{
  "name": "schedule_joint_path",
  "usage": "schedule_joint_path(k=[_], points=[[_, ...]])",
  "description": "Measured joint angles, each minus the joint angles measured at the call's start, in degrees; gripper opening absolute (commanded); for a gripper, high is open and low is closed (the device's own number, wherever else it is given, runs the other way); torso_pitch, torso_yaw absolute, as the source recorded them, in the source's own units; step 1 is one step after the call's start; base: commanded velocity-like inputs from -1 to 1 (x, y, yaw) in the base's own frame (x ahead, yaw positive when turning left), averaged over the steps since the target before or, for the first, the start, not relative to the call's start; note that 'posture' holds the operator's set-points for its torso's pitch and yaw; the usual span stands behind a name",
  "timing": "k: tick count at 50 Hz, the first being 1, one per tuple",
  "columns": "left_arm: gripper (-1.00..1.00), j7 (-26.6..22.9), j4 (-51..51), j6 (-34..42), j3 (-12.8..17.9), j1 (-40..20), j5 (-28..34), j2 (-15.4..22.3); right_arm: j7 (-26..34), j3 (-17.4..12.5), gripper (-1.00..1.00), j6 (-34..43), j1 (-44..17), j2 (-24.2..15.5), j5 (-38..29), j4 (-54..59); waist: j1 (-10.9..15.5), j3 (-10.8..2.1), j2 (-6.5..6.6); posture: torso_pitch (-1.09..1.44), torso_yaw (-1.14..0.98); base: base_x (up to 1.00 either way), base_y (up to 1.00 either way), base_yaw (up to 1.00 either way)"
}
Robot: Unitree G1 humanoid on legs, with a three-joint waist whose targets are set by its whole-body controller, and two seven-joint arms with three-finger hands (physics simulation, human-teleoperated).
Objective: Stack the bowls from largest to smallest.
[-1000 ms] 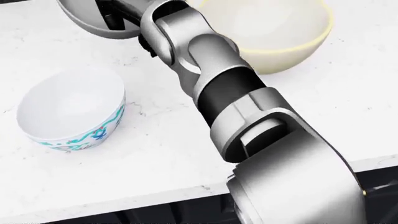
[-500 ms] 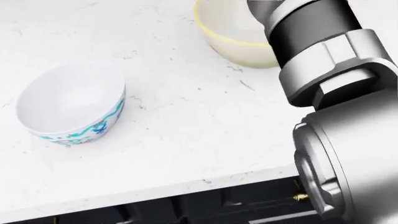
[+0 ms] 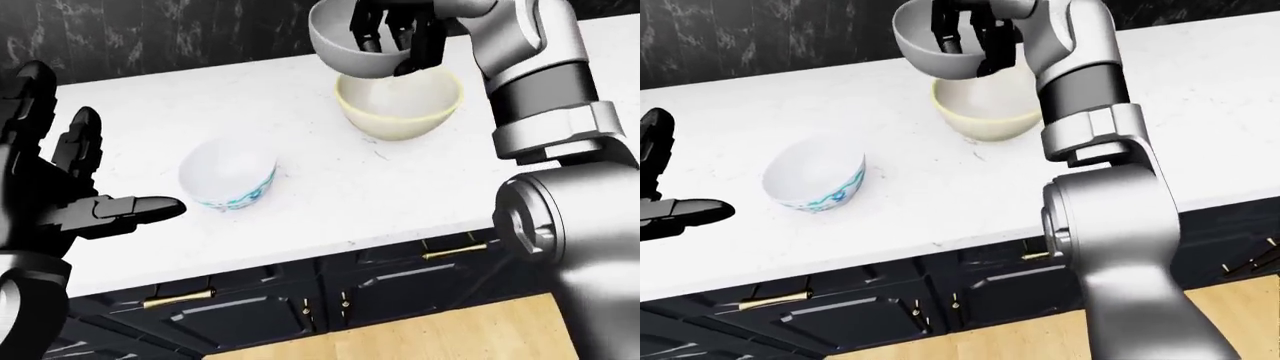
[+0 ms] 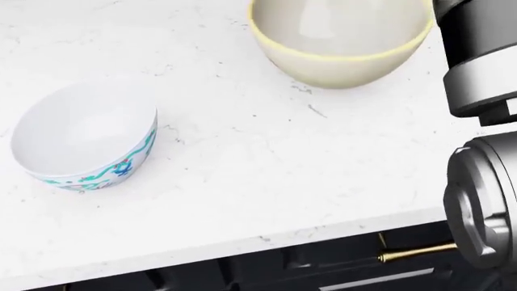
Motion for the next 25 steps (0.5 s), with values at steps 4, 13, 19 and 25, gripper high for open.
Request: schedule_joint_path(k=[4,13,19,25], points=[[1.00,0.66,-0.55,0.30,-0.10,-0.39,-0.90,0.44,2.90,0.01,-1.00,0.29,0.49,-0.26,0.25,-2.24,-0.09,-0.05,0.06,0.00,0.00,0.00,0.00,0.00],[1.00,-1.07,-2.25,-2.32,-0.50,1.54,0.79,1.47,5.26,-0.32,-1.00,0.53,1.43,-0.26,0.36,-3.98,-0.05,-0.56,0.11,-0.04,0.00,0.00,0.00,0.00],[1.00,-2.11,-2.85,0.20,-0.13,0.49,0.52,1.19,7.79,-0.39,-1.00,1.19,1.70,-0.29,0.92,-6.20,0.01,-2.27,0.11,-0.10,0.00,0.00,0.00,0.00],[1.00,-2.11,-3.50,0.90,0.61,0.10,-0.63,1.07,9.24,-0.70,-1.00,1.70,1.93,-1.29,1.24,-7.92,0.10,-4.71,0.08,-0.16,0.00,0.00,0.00,0.00]])
